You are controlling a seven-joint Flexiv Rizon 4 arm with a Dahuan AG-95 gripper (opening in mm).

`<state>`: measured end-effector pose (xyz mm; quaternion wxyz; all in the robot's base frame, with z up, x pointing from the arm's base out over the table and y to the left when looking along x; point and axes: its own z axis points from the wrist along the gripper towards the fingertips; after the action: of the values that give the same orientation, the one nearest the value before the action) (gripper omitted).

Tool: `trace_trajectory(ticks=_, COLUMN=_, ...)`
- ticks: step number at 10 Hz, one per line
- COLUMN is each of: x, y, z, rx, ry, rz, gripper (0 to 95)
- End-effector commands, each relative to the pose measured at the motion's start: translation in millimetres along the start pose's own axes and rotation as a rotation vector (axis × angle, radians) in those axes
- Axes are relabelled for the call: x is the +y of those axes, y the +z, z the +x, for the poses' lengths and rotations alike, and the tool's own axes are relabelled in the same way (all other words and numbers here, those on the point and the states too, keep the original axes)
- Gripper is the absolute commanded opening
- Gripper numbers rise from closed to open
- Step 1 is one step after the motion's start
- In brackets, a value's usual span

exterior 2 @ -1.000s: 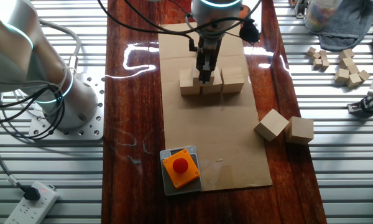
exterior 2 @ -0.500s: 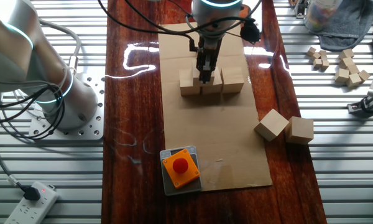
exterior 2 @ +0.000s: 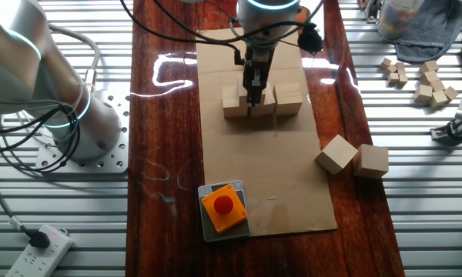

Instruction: Stack the blocks into a pyramid shape

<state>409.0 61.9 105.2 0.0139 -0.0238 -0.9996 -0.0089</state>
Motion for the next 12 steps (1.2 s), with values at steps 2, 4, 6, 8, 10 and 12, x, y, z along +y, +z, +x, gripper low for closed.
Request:
trace_trajectory(ticks=2, x=0.6, y=-3.4, z=1.3, rx=-0.005, ry=-0.009, rz=0.003, gripper=95.0)
trace_trajectory(ticks=4, x=1.7, y=-9.4, z=4.1, rx=-0.006, ry=-0.012, rz=0.006, gripper=95.0)
trace_trajectory(ticks=6, x=3.8, y=-21.6, z=8.0, rx=-0.007, ry=-0.014, rz=0.016, gripper=95.0)
trace_trajectory(ticks=8, x=2.4, y=-36.0, z=6.5, rx=0.006, ry=-0.019, rz=0.042, gripper=76.0)
trace_trajectory(ticks=10, x=-5.5, y=-49.7, z=-0.5, rx=0.021, ry=-0.040, rz=0.074, gripper=38.0)
trace_trajectory(ticks=12, x=-15.0, y=-57.9, z=-4.5, rx=0.014, ry=-0.045, rz=0.081, gripper=0.0)
